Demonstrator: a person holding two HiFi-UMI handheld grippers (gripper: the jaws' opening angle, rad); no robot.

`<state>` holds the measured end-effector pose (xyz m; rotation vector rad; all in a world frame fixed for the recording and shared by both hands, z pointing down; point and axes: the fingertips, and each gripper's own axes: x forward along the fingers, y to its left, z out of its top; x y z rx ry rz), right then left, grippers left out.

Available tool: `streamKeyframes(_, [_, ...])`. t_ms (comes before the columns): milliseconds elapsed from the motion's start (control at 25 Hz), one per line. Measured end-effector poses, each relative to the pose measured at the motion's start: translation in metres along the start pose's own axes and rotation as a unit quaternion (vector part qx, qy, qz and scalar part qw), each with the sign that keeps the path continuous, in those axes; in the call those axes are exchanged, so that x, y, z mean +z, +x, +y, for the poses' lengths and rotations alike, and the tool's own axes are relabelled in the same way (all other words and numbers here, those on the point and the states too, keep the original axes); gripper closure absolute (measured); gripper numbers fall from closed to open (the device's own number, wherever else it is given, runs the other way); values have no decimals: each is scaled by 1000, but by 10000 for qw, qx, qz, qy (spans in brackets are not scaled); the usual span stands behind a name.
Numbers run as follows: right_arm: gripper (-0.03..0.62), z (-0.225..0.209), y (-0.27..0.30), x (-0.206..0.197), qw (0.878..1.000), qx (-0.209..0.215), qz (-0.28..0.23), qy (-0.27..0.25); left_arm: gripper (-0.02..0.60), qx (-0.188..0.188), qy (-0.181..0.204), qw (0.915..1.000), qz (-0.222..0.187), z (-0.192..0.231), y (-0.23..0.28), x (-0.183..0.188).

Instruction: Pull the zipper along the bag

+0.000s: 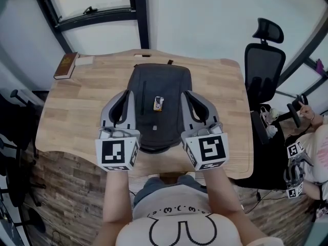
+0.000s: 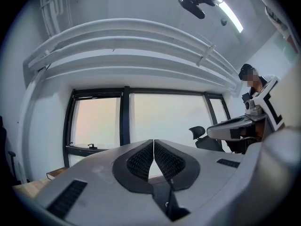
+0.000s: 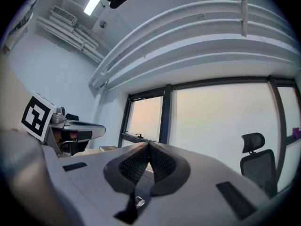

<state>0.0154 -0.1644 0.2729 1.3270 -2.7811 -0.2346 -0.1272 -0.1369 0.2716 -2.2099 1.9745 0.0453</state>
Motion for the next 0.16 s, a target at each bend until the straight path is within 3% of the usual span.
streamKeyframes(160, [543,-3,-1,2,10000,-56,-37,0,561,-26,45,9999,-97,1,1,6])
